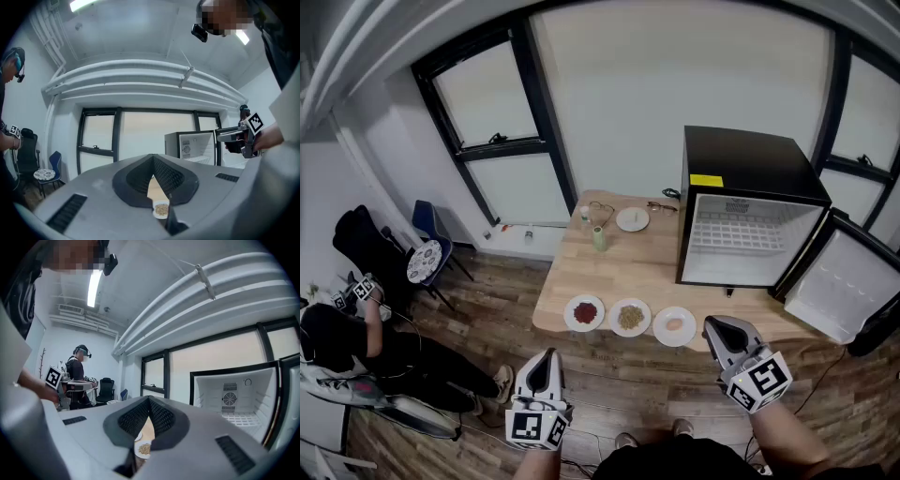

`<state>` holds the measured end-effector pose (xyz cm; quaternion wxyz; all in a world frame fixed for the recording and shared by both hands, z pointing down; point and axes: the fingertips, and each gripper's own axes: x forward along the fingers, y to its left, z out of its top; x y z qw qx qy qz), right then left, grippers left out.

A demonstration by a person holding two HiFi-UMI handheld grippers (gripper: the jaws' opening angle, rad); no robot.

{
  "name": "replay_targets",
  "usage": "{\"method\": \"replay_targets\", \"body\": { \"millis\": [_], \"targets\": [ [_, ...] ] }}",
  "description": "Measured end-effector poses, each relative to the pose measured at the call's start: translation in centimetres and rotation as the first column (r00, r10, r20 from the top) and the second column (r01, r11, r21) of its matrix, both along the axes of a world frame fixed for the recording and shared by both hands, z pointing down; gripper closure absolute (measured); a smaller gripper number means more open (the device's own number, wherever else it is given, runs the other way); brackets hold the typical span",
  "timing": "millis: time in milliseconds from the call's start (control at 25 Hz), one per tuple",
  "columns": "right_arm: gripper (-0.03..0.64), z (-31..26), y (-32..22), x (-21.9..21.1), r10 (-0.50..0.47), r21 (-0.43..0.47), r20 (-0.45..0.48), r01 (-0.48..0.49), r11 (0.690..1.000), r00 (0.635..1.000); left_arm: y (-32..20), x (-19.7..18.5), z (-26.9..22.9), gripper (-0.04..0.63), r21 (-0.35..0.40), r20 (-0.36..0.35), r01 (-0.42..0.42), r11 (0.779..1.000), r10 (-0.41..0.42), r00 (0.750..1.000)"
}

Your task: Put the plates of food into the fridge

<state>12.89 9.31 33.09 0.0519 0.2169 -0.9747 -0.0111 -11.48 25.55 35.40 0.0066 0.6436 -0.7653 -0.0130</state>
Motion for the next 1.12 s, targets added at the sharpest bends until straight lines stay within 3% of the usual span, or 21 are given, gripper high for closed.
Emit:
{"method": "replay_targets", "body": {
  "millis": [280,520,720,960,1120],
  "targets": [
    [0.598,0.5,0.1,-2.5,-0.011,0.011,0.022,0.011,1.000,1.000,1.2,-2.0,-0.1,0.592,0.010,0.118,0.058,0.998,-0.059,0.991],
    [0.598,-0.1,0.4,-3.0,0.091,0.060,0.050,-0.094,0.994,0.995,3.3,-4.8,-0.1,0.592,0.018,0.123,0.091,0.996,-0.093,0.988],
    [0.597,0.7,0.8,-3.4,0.162,0.015,0.070,-0.163,0.987,0.984,5.6,-7.2,0.4,0.592,0.009,0.119,0.098,0.995,-0.099,0.988],
    [0.597,1.7,2.8,-4.9,0.179,0.013,0.078,-0.181,0.983,0.981,8.3,-9.9,1.6,0.592,-0.007,0.103,0.100,0.995,-0.099,0.990],
    [0.597,2.9,3.2,-4.9,0.181,0.005,0.030,-0.181,0.983,0.983,9.1,-10.3,3.4,0.592,-0.033,0.086,0.090,0.995,-0.087,0.992]
  ]
}}
